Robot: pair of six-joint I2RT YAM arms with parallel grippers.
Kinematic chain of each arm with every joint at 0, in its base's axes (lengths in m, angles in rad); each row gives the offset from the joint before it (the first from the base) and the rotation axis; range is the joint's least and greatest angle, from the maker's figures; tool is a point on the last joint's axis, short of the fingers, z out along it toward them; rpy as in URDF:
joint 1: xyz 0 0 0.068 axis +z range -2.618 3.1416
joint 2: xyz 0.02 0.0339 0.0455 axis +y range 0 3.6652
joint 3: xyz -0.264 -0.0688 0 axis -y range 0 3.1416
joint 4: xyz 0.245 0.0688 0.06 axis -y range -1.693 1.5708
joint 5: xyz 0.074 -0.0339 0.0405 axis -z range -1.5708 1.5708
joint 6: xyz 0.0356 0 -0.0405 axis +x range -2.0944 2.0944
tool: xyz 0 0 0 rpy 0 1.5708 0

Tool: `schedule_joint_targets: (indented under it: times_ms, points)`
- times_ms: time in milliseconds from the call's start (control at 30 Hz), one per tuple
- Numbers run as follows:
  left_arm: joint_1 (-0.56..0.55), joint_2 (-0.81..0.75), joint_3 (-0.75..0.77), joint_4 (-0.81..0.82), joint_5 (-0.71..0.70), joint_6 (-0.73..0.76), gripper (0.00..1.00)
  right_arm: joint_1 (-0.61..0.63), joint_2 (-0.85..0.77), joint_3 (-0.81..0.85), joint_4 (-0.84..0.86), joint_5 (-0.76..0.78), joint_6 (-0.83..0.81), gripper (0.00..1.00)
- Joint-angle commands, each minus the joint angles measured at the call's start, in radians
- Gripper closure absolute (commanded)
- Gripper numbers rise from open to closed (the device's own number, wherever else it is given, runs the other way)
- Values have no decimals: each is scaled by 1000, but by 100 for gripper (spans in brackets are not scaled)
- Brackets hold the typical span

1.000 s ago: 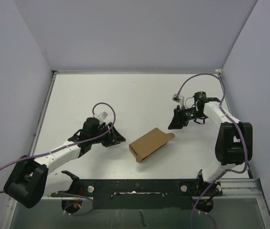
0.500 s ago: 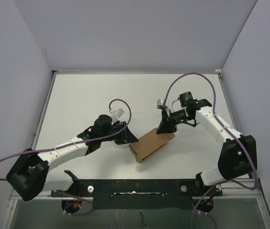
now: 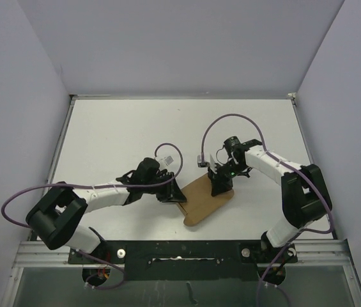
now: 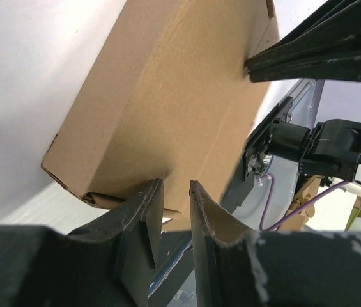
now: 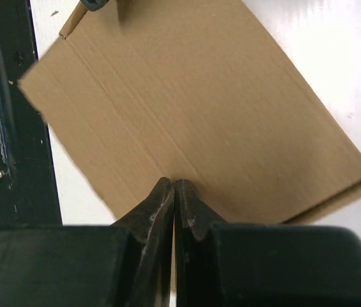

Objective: Fold the paper box

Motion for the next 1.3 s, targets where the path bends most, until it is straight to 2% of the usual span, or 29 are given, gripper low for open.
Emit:
schedule_joint_targets:
  times_ms: [0, 167, 300, 467, 567, 633, 733, 800, 1033, 1267]
  points:
    - [-3, 37, 33, -9, 14, 15, 77, 47, 19, 12, 29, 78, 31, 100]
    - [1, 29, 70, -31, 2, 37, 76, 45, 23, 14, 38, 90, 46, 97]
    - [2, -37, 97, -59, -29, 59, 73, 25, -27, 32, -4, -8, 18, 91]
    - [4, -220, 64, -89, -113, 79, 69, -87, -167, 22, -6, -207, 21, 71]
    - [13, -341, -7, -88, -187, 92, 61, -163, -193, -10, 91, -185, 141, 54]
    - [20, -413, -81, -67, -230, 79, 51, -200, -164, -17, 123, -128, 185, 51]
    - [32, -487, -222, 31, -246, 7, 38, -225, -63, 22, 78, -119, 192, 50]
    - [32, -487, -275, 98, -230, -44, 36, -225, -5, 40, 55, -125, 201, 50]
    - [32, -346, -326, 271, -150, -118, 35, -226, 121, 77, 19, -178, 218, 54]
    - [30, -198, -301, 391, -107, -157, 34, -234, 209, 103, 48, -225, 303, 71]
